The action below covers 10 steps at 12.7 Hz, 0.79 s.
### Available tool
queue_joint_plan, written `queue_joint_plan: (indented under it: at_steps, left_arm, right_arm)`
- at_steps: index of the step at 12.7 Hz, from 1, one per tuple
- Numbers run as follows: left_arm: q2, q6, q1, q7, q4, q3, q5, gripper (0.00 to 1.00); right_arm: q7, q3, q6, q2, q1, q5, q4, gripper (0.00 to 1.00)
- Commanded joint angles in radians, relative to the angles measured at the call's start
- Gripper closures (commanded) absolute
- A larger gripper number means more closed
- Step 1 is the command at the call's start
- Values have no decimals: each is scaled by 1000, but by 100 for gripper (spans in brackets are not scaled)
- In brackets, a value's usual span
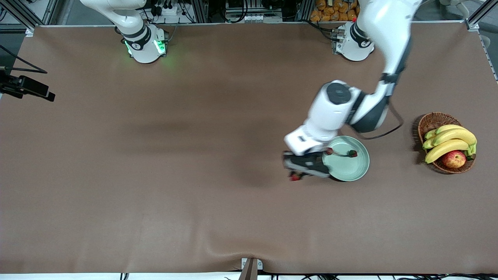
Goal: Collect all strawberries into plate
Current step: 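Carry the strawberry over the plate with the left gripper and open it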
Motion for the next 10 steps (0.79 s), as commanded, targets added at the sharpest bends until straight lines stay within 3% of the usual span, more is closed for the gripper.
queue_joint_plan:
  at_steps: [1,5,7,9,10]
  left_arm:
    - [-64,-119,123,13,-123,-24,-13,100]
    - [-18,-308,222,14,-123,-22,-12,91]
    - [10,-316,216,4,-123,-24,-12,62]
    - [11,-316,219,13,-116,-24,-12,0]
    - [10,-317,225,15,-113,-22,-12,0]
  right_arm:
    - [12,0,58,-26,-14,2,-79,0]
    - [12,-2,136,-9,-9,-7,-79,0]
    - [12,0,158,-9,-9,-9,-72,0]
    - [12,0,192,-17,-5,-33,-67,0]
    - [10,0,196,-19,-3,-50,-64,0]
